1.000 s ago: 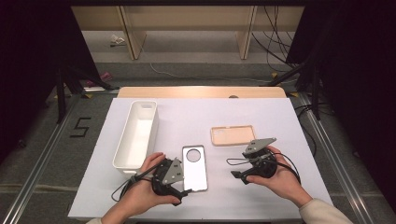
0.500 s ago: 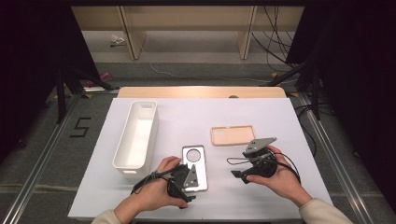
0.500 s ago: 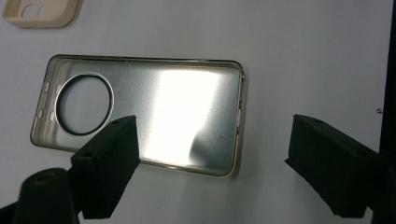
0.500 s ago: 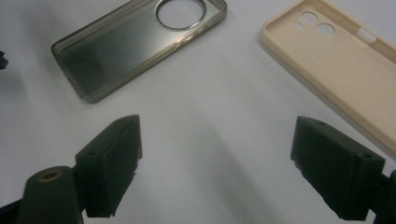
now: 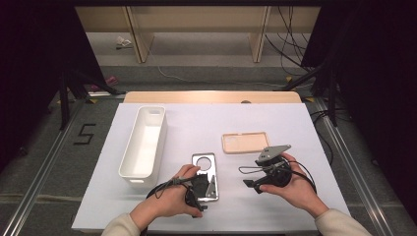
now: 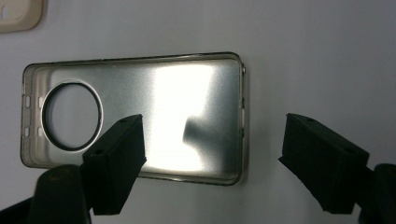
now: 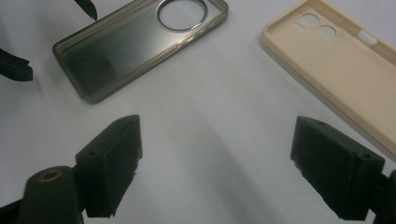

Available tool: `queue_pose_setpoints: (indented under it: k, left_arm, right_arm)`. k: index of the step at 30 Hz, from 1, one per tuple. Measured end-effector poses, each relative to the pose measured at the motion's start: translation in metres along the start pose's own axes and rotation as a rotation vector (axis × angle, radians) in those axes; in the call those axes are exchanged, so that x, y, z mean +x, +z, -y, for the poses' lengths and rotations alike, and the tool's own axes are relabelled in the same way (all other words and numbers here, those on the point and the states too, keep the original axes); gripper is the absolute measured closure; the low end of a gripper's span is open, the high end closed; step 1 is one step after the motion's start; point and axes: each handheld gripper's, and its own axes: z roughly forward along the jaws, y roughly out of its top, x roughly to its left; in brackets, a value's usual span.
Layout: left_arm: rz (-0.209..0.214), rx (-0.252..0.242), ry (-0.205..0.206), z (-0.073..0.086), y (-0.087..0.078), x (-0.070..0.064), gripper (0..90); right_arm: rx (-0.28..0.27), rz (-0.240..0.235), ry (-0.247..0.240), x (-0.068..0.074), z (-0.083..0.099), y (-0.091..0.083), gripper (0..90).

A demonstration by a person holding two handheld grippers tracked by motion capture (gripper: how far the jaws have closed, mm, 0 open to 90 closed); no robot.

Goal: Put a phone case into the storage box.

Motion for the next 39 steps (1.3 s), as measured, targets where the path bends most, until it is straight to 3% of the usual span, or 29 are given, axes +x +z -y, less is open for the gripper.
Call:
queue_pose_setpoints:
  k: [39]
  left_arm:
    - [0.024,0.092,0.06,-0.011,0.014,0.004,32.4]
  right_arm:
    - [-0.004,-0.005,-0.001,0.0,0.0,-0.001,17.3]
